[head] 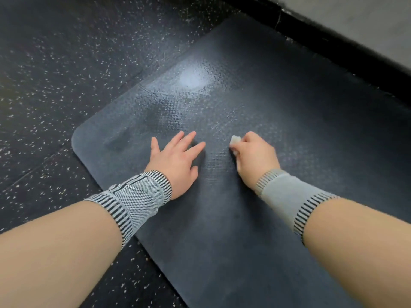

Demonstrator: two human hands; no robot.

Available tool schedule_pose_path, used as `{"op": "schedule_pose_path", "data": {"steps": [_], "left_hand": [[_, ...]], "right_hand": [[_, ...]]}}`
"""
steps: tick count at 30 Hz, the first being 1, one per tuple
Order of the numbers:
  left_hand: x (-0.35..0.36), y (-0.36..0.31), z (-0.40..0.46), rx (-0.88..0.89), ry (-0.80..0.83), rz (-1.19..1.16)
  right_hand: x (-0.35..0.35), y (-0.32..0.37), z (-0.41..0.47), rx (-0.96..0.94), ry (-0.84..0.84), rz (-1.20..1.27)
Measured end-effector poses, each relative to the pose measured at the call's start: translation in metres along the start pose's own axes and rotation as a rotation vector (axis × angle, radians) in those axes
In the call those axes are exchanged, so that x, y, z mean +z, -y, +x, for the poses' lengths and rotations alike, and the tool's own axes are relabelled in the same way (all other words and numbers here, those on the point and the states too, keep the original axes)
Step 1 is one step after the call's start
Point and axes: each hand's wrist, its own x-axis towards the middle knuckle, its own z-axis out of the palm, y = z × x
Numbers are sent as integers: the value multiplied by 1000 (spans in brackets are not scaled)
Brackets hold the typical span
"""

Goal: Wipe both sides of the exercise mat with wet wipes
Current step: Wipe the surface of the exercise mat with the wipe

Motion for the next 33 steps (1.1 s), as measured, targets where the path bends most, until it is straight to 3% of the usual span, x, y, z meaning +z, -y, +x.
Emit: {"op": "schedule_pose_path", "data": {"steps": [3, 5, 6, 9, 11, 15, 17, 24, 28, 33], "left_hand": [[-6, -16, 16, 66, -10, 19], [-10, -23, 24, 113, -3, 55], [-12, -25, 27, 134, 5, 80], [-16, -29, 39, 163, 31, 134], [-20, -31, 50, 165, 35, 146], [-34, -48, 80, 183, 19, 122], [-43, -57, 100, 181, 12, 107], [-68, -91, 164, 190, 7, 33], [-80, -105, 199, 151, 58, 14], [-90, -115, 212, 152, 203, 182]], "right_hand": [[0, 20, -22, -329, 127, 105], [-6, -7, -8, -397, 113, 130], [-10, -25, 5, -314, 84, 107], [-21, -86, 38, 198, -51, 163], [-21, -87, 42, 280, -93, 124], [-17, -51, 17, -147, 77, 62], [-27, -69, 27, -193, 98, 36], [-51, -171, 100, 208, -93, -74], [-64, -201, 127, 418, -309, -52], [-62, -217, 145, 585, -290, -34]]}}
